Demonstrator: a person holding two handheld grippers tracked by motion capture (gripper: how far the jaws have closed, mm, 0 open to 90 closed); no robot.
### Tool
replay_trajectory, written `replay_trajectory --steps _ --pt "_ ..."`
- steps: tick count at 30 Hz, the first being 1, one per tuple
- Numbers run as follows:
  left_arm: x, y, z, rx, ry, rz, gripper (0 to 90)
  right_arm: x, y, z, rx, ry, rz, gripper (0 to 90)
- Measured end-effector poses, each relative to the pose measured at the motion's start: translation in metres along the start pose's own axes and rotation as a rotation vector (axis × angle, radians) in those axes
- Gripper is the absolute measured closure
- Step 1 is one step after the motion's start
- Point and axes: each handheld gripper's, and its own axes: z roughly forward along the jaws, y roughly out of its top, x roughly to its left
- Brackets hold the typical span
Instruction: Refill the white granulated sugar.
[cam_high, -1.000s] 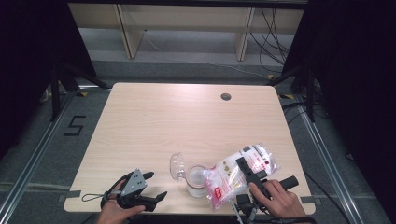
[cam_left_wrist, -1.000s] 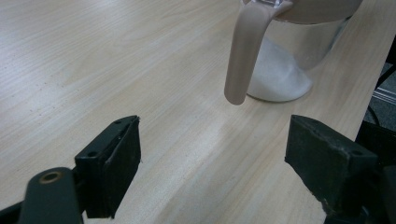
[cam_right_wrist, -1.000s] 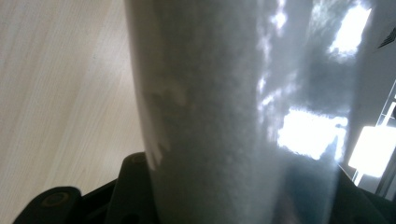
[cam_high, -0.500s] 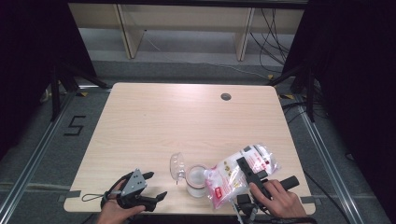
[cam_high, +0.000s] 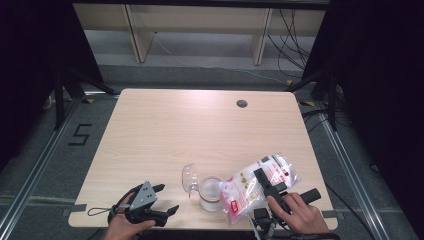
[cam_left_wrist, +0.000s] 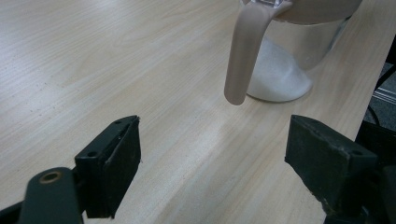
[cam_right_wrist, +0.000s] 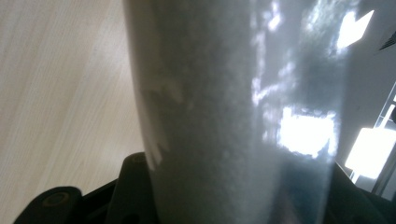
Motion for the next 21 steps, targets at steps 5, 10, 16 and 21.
replay_trajectory --steps 5,10,16,21 --pt "-0.0003 0.0 0.0002 -0.004 -0.002 -0.004 18.0 -0.0013 0.0001 -0.0001 -0.003 -0.009 -0.005 58.3" --pt "-0.0004 -0.0001 0.0003 -0.004 -0.002 -0.008 18.0 -0.001 0.0003 0.0004 -0.004 -0.004 -0.006 58.3" --pt "-0.0001 -0.0001 0.0001 0.003 0.0 -0.003 18.0 0.0004 0.0006 0.0007 -0.003 -0.003 0.0 58.4" --pt "-0.0001 -0.0001 0.0001 0.003 0.0 -0.003 18.0 0.0005 0.0002 0.0004 -0.002 -0.001 0.004 58.4"
